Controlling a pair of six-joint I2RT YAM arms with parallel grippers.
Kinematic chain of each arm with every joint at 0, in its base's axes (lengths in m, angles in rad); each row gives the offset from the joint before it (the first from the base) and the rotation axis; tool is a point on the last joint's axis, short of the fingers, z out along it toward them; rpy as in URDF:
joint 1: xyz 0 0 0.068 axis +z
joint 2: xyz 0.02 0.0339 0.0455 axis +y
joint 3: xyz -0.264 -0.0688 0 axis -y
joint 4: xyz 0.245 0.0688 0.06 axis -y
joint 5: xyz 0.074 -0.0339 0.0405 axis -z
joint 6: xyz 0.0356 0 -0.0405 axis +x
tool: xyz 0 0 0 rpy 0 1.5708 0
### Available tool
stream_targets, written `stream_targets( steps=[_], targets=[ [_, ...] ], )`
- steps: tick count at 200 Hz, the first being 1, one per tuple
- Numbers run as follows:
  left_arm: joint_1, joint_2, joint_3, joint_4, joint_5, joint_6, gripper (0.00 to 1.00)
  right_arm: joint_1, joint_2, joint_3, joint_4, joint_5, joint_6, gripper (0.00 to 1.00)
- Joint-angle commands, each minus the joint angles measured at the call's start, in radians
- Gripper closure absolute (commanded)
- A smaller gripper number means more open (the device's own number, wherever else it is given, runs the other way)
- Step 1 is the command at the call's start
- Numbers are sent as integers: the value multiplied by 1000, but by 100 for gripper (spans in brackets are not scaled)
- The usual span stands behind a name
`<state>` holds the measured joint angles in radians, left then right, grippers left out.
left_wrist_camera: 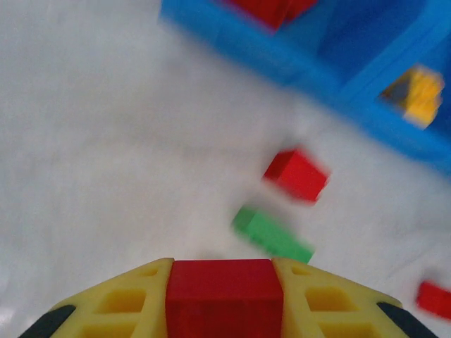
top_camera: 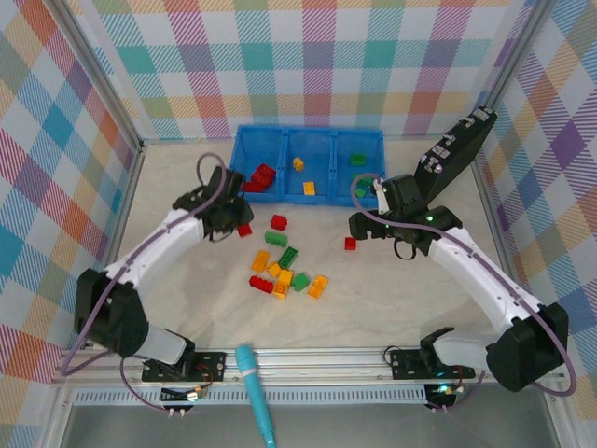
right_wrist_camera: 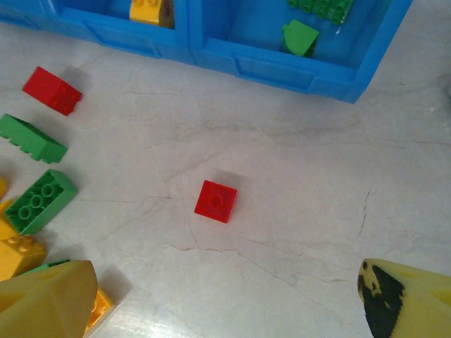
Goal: Sort the legos into containers by color
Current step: Place the lego in the container.
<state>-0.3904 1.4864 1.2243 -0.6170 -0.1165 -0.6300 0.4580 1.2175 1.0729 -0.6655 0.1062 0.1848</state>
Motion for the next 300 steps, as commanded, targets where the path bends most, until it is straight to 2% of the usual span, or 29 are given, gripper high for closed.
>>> stream_targets(
  steps=[1,25,67,99,137,170,198,221,242,276,300],
  targets=[
    [41,122,136,70,-1,93,74,-4,-43,-21,-35,-71,42,5],
    [72,264,260,189,-12,94,73,-4,-76,-43,-42,-63,52,5],
    [111,552,516,290,3,86,73,-4,-92,-45,-69,-48,43,5],
    [129,750,734,271,-4,84,74,-4,-70,-76,-41,-62,63,5],
    [146,890,923,222,-34,124,72,-4,-69,-92,-13,-64,86,5],
    [162,950,1019,217,-41,159,63,-4,-67,-116,4,-63,96,5],
    [177,975,1055,210,-27,164,49,-4,-65,-105,28,-43,55,5],
    [178,955,1055,217,-9,184,45,-4,-65,-67,25,-18,35,5],
    [179,914,1063,215,22,203,46,-4,-64,-58,29,-14,34,5],
    [165,771,1040,138,32,251,46,-4,-67,-78,49,-18,44,5],
    [133,569,836,121,-22,314,45,-4,-72,-87,68,-23,40,4]
  ],
)
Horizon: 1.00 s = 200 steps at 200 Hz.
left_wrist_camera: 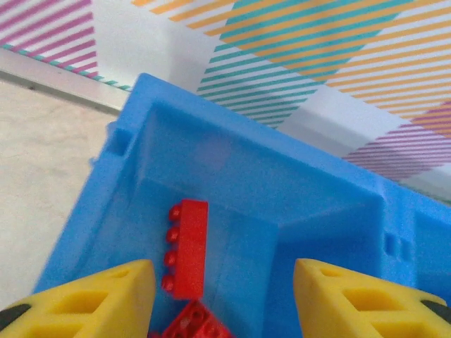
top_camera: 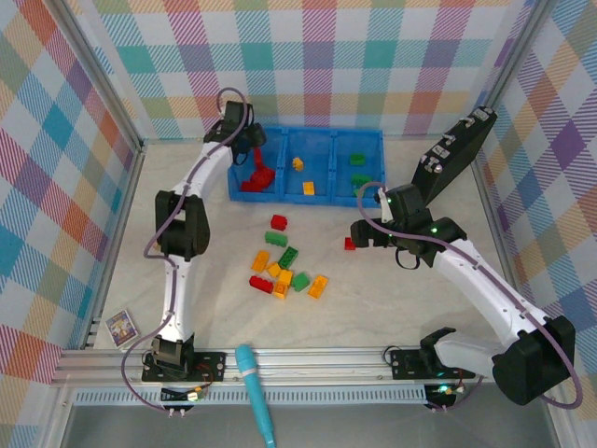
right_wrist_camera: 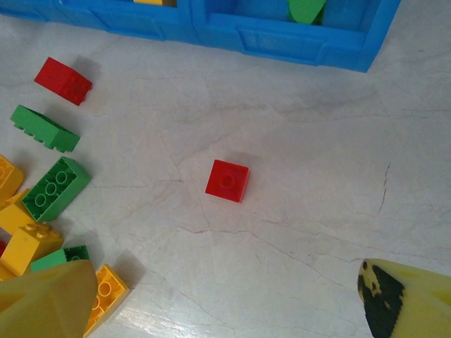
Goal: Sort the legos into containers by color
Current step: Place the lego in the container, then pick up the lego from the middle-left of the table.
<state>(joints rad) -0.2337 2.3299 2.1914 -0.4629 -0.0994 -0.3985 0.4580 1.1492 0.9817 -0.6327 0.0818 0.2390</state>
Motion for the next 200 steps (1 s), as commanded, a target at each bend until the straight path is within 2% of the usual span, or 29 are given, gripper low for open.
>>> stream_targets(
  steps=[1,37,44,53,84,110,152,174,200],
  targets=[
    [-26,-289,-144,-31,-41,84,45,-4,-4,3,37,1,-14,4],
    [-62,-660,-587,-29,-83,134,41,-4,-10,12,74,-16,-41,1],
    [-67,-720,-660,-39,-86,136,38,-4,-5,19,77,-17,-45,1],
    [-73,-791,-741,-64,-85,133,32,-4,0,28,75,-17,-50,1],
    [-122,-970,-947,-183,-54,106,31,-4,18,52,69,-40,-74,1],
    [-151,-1089,-1101,-251,-30,-50,31,-4,33,78,42,-39,-75,1],
    [-178,-1269,-1315,-283,12,-407,31,-4,40,90,36,-48,-45,1],
    [-228,-1290,-1362,-294,26,-568,32,-4,40,76,53,-48,-31,1],
    [-324,-1259,-1402,-262,18,-697,31,-4,51,69,64,-46,-29,1]
  ],
)
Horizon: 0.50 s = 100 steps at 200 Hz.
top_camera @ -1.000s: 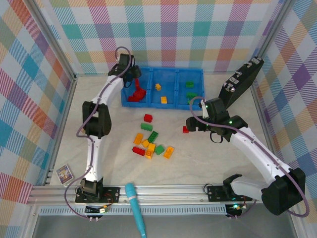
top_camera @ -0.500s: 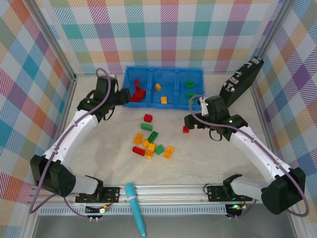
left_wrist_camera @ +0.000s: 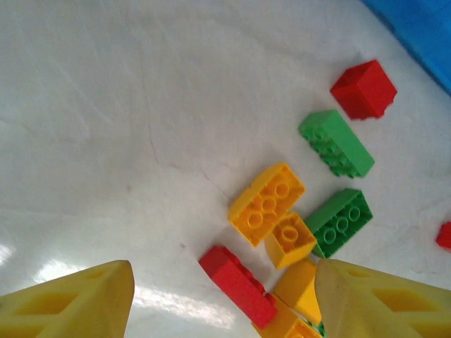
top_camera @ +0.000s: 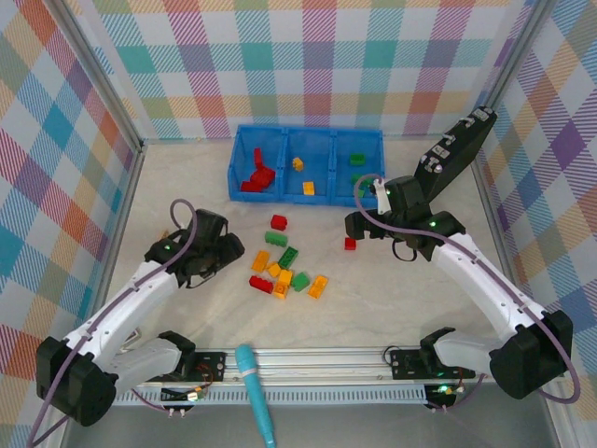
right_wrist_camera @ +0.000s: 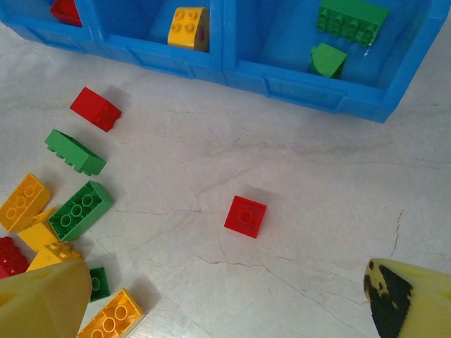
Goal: Sort the legos into containers by color
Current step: Pick up the lego from the middle-left of the table.
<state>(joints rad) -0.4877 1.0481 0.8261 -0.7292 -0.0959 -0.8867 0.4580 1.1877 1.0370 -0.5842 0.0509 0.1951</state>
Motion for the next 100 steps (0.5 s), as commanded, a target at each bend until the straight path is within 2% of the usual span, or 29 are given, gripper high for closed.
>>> stream_targets(
  steps=[1,43,100],
  targets=[
    [-74,27,-38,5,13,-212,32,-4,12,15,15,-14,15,1],
    [-219,137,-78,80,-29,-362,31,-4,8,7,14,-10,-3,1],
    [-294,277,-83,180,-50,-440,31,-4,0,2,-20,-26,-33,1]
  ],
)
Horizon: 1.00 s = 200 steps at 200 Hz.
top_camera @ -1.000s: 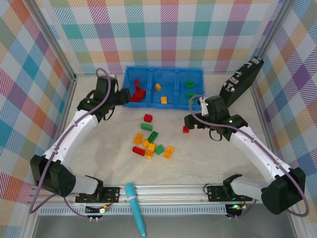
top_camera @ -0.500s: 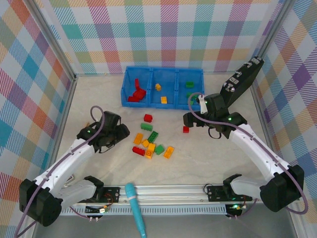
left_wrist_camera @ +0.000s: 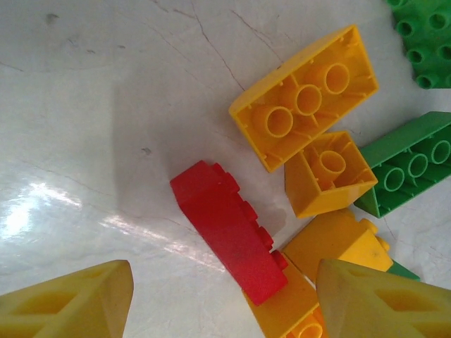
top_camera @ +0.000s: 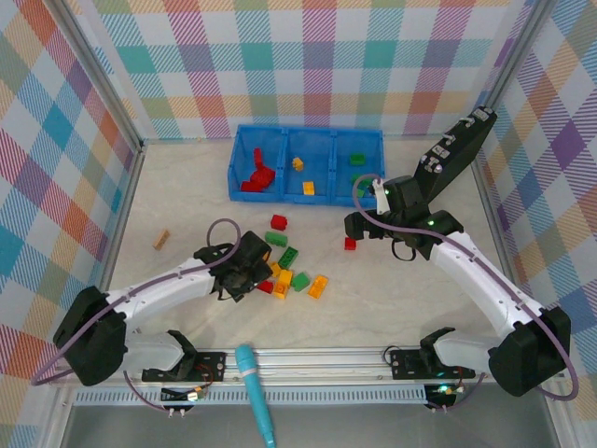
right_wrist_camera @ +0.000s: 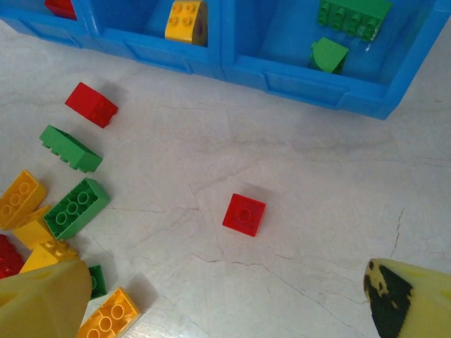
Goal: Sort the legos into containers by color
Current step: Pick up the lego from the middle-left of the table.
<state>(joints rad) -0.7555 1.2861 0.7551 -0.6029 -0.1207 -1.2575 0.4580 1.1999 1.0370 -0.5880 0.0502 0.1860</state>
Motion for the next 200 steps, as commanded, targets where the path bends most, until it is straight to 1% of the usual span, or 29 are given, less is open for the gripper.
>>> stream_targets(
  steps=[1,26,55,92,98,111,124,152,167,181,200],
  targets=[
    [-27,40,-13,55,-26,-70,31,-4,-13,1,-16,-26,-23,1],
    [-45,84,-29,94,-23,-105,31,-4,-11,-8,-4,-40,-11,1],
    [-45,78,-86,156,-11,-169,38,-4,-13,2,-19,-29,-17,1],
    [-44,112,-99,174,5,-168,39,-4,-19,-6,-21,-25,-18,1],
    [-45,119,-106,187,9,-173,42,-4,-17,-5,-19,-26,-17,1],
    [-46,138,-117,223,22,-182,53,-4,-12,-6,-19,-31,-16,1],
    [-52,151,-119,230,29,-186,58,-4,-1,1,-27,-35,-17,1],
    [-59,155,-133,230,34,-188,65,-4,1,14,-41,-21,-20,1],
    [-59,158,-136,227,51,-169,74,-4,1,12,-39,-17,-20,1],
    [-58,166,-123,202,84,-136,81,-4,7,20,-52,-9,-23,1],
    [-58,152,-72,106,109,-73,84,-4,12,37,-84,1,-23,1]
  ],
)
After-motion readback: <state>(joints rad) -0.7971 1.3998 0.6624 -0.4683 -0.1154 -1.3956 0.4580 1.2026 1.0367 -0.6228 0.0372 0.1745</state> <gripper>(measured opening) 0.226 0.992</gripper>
